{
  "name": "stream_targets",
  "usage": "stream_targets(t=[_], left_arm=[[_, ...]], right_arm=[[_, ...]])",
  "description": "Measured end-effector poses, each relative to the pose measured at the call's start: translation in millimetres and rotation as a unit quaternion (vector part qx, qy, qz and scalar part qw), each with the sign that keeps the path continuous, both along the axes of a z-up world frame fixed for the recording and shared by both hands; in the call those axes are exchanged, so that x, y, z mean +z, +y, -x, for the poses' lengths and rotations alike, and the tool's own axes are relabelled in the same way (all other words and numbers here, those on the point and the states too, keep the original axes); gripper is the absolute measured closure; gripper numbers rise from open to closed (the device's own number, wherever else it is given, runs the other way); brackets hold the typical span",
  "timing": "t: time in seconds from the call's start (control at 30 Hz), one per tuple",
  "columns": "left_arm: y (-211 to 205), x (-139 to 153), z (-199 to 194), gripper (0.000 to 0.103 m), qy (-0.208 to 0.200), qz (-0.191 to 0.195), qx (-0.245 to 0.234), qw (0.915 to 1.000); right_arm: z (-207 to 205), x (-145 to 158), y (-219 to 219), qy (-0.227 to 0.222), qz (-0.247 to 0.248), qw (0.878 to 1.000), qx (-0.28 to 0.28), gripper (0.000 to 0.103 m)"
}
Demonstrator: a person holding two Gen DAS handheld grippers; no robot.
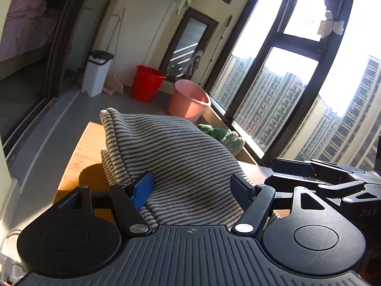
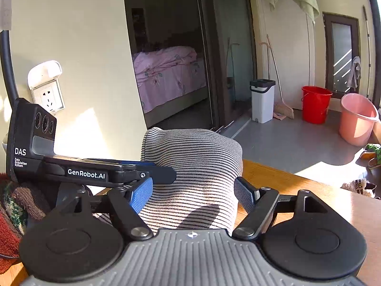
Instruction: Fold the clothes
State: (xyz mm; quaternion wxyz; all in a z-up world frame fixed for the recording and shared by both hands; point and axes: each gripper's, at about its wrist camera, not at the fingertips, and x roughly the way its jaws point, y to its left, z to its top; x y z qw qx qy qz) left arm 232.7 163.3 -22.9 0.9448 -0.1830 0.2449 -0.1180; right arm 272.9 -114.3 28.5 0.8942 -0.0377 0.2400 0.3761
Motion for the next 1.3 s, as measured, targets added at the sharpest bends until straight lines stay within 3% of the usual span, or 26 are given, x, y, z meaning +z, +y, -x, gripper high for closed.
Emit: stream_targets(t=[0.07,0.23,0.3,0.33,0.4,0.5,0.63,0.77,0.83,0.9,0.93,1.07,1.17,1.2,1.27,1.3], left_arm=[[-1.7,0.0,0.7,0.027,-0.002,-0.007,-0.001,1.0000],[0.4,-1.4,2.1,0.027,-0.002,-0.002,-0.003,1.0000],[2.3,-2.0,2.3,0.027,-0.001,0.003,-0.004,1.0000],[2.9,-2.2,2.2,0.027,-0.001,0.006,-0.005,1.0000],[2.4,-2.4,2.1,0.027,-0.001,0.007,-0.004,1.0000],[3.6,-3.5,2.4,0.027,-0.002,0.007,-0.005,1.0000],[6.1,-5.0,2.8,0.027,-0.003,0.013,-0.009,0.9999],[8.3,-5.5,1.8,0.027,-0.003,0.020,-0.011,0.9997],[9.7,-5.8,1.4,0.027,-0.003,0.025,-0.012,0.9996],[9.8,-6.0,1.1,0.026,-0.004,0.027,-0.013,0.9995],[9.2,-6.1,2.0,0.027,-0.006,0.027,-0.012,0.9996],[13.4,-3.6,7.4,0.027,-0.005,0.046,0.002,0.9989],[21.0,2.7,25.3,0.025,-0.006,0.078,0.020,0.9968],[21.3,3.9,31.4,0.022,-0.008,0.075,0.025,0.9968],[19.8,3.5,39.0,0.028,-0.005,0.062,0.030,0.9976],[17.8,2.4,41.0,0.034,-0.002,0.053,0.032,0.9981]], right_arm=[[-20.6,8.1,2.3,-0.018,0.014,0.999,-0.044,0.019],[-78.2,4.8,31.0,0.012,0.033,0.998,-0.059,0.018],[-95.6,-13.8,52.4,0.011,0.088,0.994,-0.068,0.017],[-100.0,-25.4,63.1,-0.001,0.119,0.990,-0.076,0.010],[-107.0,-39.4,71.0,0.003,0.119,0.988,-0.101,0.004],[-117.8,-41.2,63.5,0.051,0.083,0.989,-0.109,0.004],[-110.4,-26.1,48.9,0.052,0.058,0.992,-0.102,0.008],[-79.0,-9.0,31.3,0.050,0.004,0.996,-0.073,0.011],[-66.4,-15.2,25.4,0.061,0.010,0.996,-0.070,0.011],[-60.4,-33.7,29.7,0.053,0.048,0.994,-0.084,0.010],[-59.3,-43.0,30.6,0.048,0.053,0.993,-0.092,0.003],[-67.2,-43.9,23.2,0.078,0.026,0.992,-0.097,0.001],[-53.0,-32.4,12.6,0.060,0.013,0.994,-0.090,0.001],[-46.1,-30.2,5.8,0.062,0.001,0.994,-0.085,0.002],[-32.3,-28.7,-7.9,0.070,-0.020,0.994,-0.078,0.005],[-25.5,-29.8,-14.2,0.075,-0.028,0.994,-0.074,0.013]])
